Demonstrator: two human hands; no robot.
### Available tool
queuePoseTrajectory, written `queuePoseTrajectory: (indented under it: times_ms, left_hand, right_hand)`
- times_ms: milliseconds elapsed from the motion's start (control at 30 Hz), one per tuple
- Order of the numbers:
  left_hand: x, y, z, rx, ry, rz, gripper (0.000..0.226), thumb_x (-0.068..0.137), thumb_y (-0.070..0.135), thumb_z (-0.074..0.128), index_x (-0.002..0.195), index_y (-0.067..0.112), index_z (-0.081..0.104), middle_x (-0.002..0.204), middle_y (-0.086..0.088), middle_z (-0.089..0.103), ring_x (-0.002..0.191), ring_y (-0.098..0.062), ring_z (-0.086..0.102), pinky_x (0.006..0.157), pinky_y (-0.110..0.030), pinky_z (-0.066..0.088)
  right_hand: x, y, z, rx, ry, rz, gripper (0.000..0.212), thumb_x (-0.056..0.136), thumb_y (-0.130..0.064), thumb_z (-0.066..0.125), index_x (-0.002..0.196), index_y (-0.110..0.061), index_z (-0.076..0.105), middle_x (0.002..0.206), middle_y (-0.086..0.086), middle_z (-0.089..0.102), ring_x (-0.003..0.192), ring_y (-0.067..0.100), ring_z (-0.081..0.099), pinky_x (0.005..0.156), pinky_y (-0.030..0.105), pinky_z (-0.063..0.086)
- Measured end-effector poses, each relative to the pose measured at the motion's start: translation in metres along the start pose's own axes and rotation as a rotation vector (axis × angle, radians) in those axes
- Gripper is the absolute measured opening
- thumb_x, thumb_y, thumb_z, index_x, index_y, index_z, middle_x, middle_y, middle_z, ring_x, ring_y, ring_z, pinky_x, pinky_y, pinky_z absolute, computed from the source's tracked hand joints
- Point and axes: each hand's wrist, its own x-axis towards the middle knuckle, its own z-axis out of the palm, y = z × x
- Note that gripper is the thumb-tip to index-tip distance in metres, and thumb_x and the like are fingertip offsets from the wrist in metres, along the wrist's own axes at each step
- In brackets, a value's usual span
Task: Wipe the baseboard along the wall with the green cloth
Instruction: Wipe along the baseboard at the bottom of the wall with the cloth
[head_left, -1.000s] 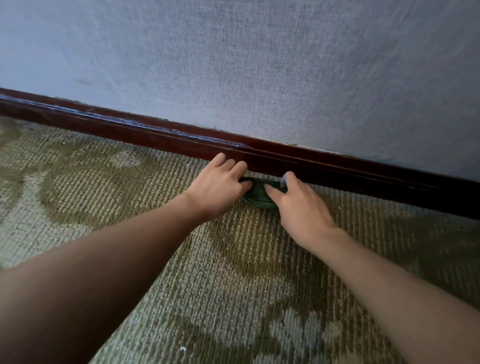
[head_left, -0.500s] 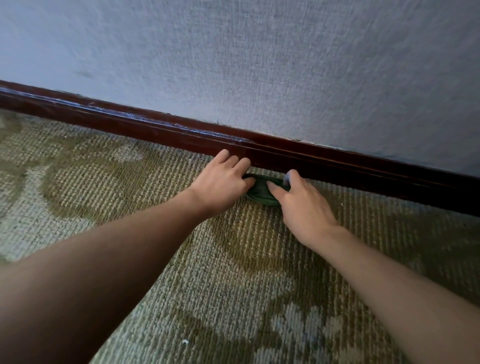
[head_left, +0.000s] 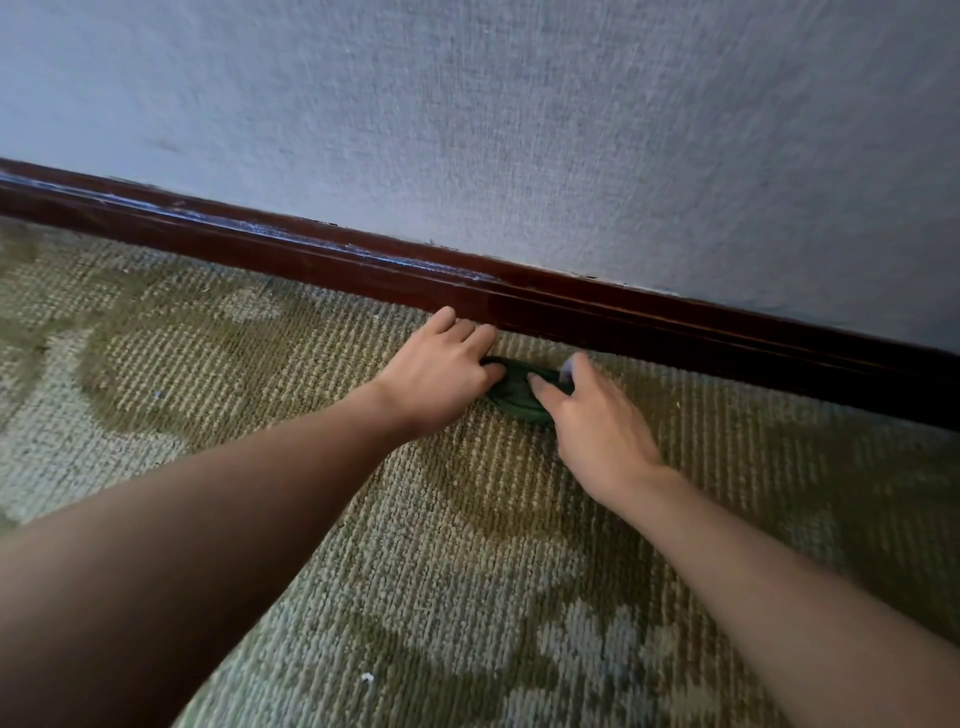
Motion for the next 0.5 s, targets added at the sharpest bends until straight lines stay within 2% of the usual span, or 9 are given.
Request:
queuePoseTrajectory:
  times_ms: [133, 267, 367, 500]
  left_hand:
    - [0.0001, -0.0008, -0.0042, 0.008, -0.014, 0.017, 0.013, 0.072, 0.019, 0.074, 0.086, 0.022, 0.075, 0.075, -0.003, 0.060, 0.068, -0.022, 0.060, 0.067, -0.027, 0.044]
    - [-0.0025, 0.0003, -0.0009, -0.001, -0.002, 0.026, 0.015, 0.077, 0.019, 0.070, 0.091, 0.022, 0.074, 0.079, -0.004, 0.060, 0.072, -0.022, 0.058, 0.069, -0.028, 0.043]
    - [-0.0034, 0.0013, 0.0030, -0.003, 0.013, 0.011, 0.017, 0.082, 0.019, 0.064, 0.097, 0.023, 0.072, 0.083, -0.003, 0.059, 0.076, -0.022, 0.057, 0.072, -0.030, 0.041]
    - [-0.0010, 0.0004, 0.0013, -0.002, 0.025, 0.008, 0.014, 0.075, 0.017, 0.071, 0.089, 0.020, 0.074, 0.076, -0.004, 0.059, 0.068, -0.023, 0.058, 0.068, -0.029, 0.043]
  right_hand:
    - [-0.0009, -0.0009, 0.0023, 0.027, 0.016, 0.026, 0.035, 0.097, -0.024, 0.031, 0.132, -0.022, 0.037, 0.121, 0.004, 0.040, 0.105, 0.021, 0.040, 0.070, 0.027, 0.024]
    - [-0.0038, -0.0008, 0.0053, -0.087, 0.033, -0.047, 0.041, 0.097, -0.018, 0.035, 0.137, -0.021, 0.031, 0.122, 0.007, 0.035, 0.105, 0.024, 0.041, 0.069, 0.028, 0.026]
    - [-0.0035, -0.0001, 0.0061, -0.053, 0.034, -0.021, 0.040, 0.097, -0.021, 0.033, 0.137, -0.020, 0.032, 0.121, 0.006, 0.035, 0.106, 0.023, 0.040, 0.070, 0.027, 0.025]
    - [-0.0015, 0.0007, 0.0056, -0.061, 0.003, -0.036, 0.037, 0.097, -0.022, 0.034, 0.134, -0.019, 0.034, 0.118, 0.004, 0.037, 0.095, 0.018, 0.038, 0.069, 0.026, 0.024]
